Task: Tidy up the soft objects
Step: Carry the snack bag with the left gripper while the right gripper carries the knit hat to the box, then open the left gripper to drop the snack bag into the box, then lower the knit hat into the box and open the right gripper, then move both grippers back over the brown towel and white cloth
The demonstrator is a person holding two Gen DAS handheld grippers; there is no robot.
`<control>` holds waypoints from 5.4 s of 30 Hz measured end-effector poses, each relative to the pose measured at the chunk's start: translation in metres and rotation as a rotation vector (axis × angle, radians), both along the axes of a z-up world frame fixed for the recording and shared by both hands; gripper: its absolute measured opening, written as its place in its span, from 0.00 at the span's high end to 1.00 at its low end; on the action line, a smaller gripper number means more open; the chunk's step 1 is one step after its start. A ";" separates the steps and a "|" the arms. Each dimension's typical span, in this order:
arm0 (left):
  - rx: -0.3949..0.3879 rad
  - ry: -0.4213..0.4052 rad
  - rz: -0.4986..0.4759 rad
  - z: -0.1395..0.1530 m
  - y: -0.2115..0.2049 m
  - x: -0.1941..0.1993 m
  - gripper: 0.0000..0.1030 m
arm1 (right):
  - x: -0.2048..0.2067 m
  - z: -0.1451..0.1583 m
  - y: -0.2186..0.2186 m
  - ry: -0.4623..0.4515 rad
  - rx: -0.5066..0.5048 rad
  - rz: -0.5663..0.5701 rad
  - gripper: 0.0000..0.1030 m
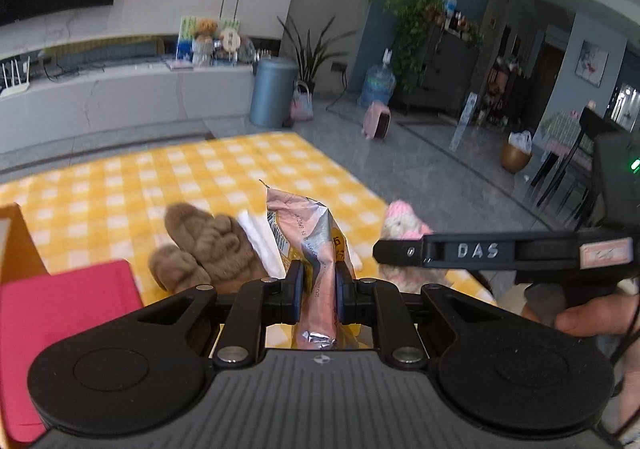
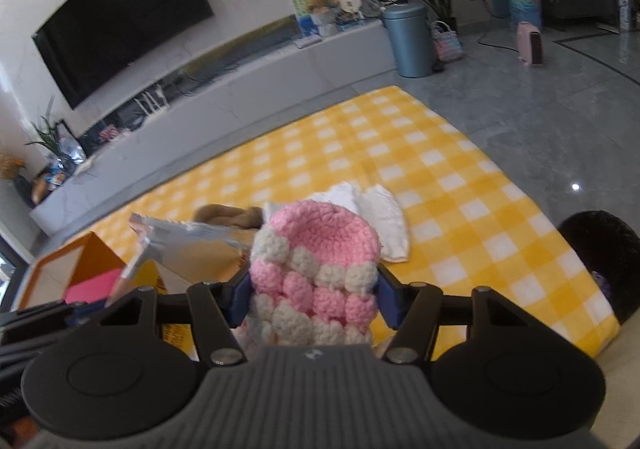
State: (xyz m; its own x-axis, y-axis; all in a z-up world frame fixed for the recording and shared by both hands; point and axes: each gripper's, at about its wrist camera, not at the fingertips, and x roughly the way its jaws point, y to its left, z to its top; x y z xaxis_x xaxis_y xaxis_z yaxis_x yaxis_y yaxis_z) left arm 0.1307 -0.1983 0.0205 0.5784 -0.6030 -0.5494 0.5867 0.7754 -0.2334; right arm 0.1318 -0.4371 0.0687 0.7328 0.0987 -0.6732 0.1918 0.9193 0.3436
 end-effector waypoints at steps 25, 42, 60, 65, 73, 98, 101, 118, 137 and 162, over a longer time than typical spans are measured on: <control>-0.029 -0.040 0.301 0.055 0.174 0.080 0.83 | 0.140 0.085 0.153 -0.097 0.013 0.225 0.48; 0.001 -0.027 0.527 -0.003 0.245 0.072 0.83 | 0.176 0.033 0.334 0.072 -0.099 0.597 0.48; 0.023 0.101 0.499 -0.036 0.272 0.094 0.48 | 0.177 0.016 0.361 0.080 -0.297 0.585 0.49; -0.055 0.124 0.583 -0.028 0.290 0.082 0.13 | 0.178 0.015 0.352 0.099 -0.283 0.570 0.49; 0.055 0.043 0.599 0.000 0.286 0.070 0.13 | 0.174 0.004 0.368 0.131 -0.316 0.592 0.48; -0.073 -0.050 0.674 0.008 0.318 0.059 0.13 | 0.177 -0.053 0.420 0.181 -0.637 0.603 0.36; -0.087 -0.048 0.686 0.009 0.323 0.056 0.13 | 0.171 -0.056 0.428 0.170 -0.705 0.628 0.30; -0.034 -0.084 0.711 0.041 0.312 0.034 0.19 | 0.135 0.012 0.413 -0.042 -0.586 0.700 0.03; -0.096 -0.105 0.503 0.078 0.230 0.002 0.17 | 0.084 0.080 0.270 -0.158 -0.508 0.519 0.03; 0.129 -0.070 0.078 0.029 0.041 0.002 0.17 | 0.052 0.005 0.054 0.063 -0.517 0.156 0.03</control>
